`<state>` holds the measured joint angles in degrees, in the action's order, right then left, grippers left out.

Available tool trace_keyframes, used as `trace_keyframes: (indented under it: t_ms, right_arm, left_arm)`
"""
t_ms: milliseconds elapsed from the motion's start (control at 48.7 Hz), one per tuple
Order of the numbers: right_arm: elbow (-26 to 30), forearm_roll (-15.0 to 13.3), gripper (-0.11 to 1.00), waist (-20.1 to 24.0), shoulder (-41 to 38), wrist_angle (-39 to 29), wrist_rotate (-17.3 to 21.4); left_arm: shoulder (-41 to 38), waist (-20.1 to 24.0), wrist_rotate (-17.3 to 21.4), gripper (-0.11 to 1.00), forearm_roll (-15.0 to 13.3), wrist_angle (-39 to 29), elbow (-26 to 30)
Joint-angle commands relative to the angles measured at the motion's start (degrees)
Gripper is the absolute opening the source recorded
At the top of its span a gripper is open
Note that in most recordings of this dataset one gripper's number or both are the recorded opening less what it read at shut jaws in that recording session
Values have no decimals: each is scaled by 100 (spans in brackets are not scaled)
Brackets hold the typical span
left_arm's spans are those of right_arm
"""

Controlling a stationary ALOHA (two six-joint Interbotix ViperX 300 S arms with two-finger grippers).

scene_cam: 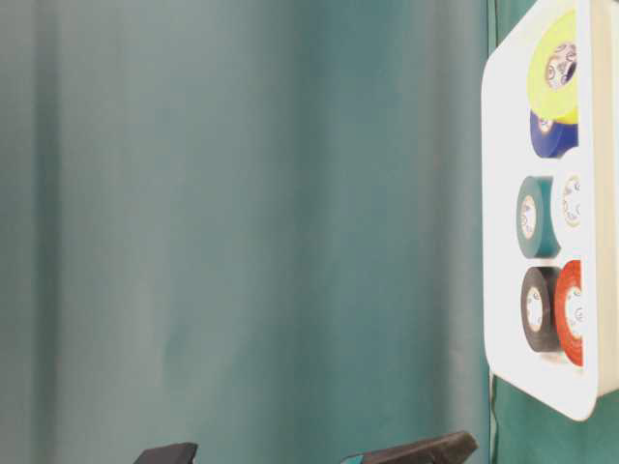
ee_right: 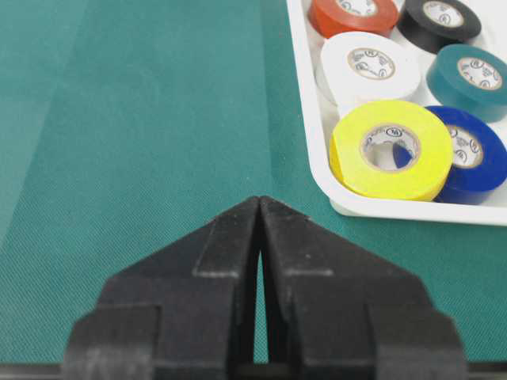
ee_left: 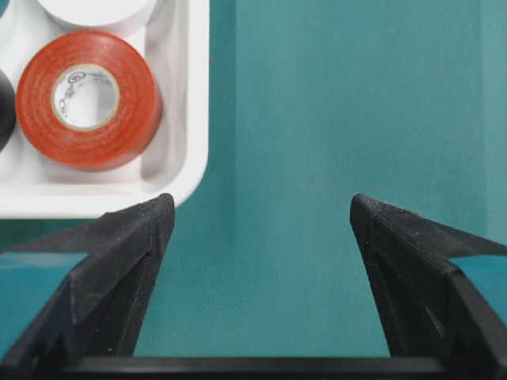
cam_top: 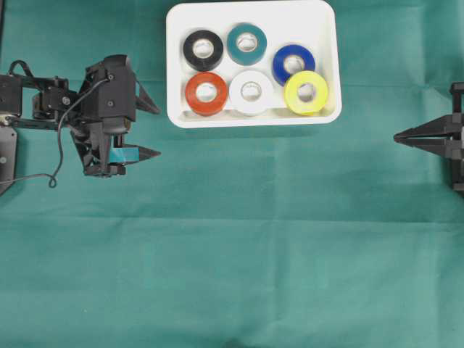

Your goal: Put the tape into the white case with the left arm.

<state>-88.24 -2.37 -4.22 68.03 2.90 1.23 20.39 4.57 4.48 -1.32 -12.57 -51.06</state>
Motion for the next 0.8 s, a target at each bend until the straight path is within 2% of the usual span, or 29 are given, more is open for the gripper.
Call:
trace_keyframes:
  t_ms: [0,308,780]
  right_arm:
    - [79,-9,-9,-9,-35,62,9]
    - [70,0,-9,-9,-44,62,9]
    - [70,0,-9,-9,-44,62,9]
  left_arm:
    - [158,-35,0,89,-18,35,26]
    - [835,-44,-18,89,-18,53,-343]
    - [1898,-44,-290,89,-26,53,-1037]
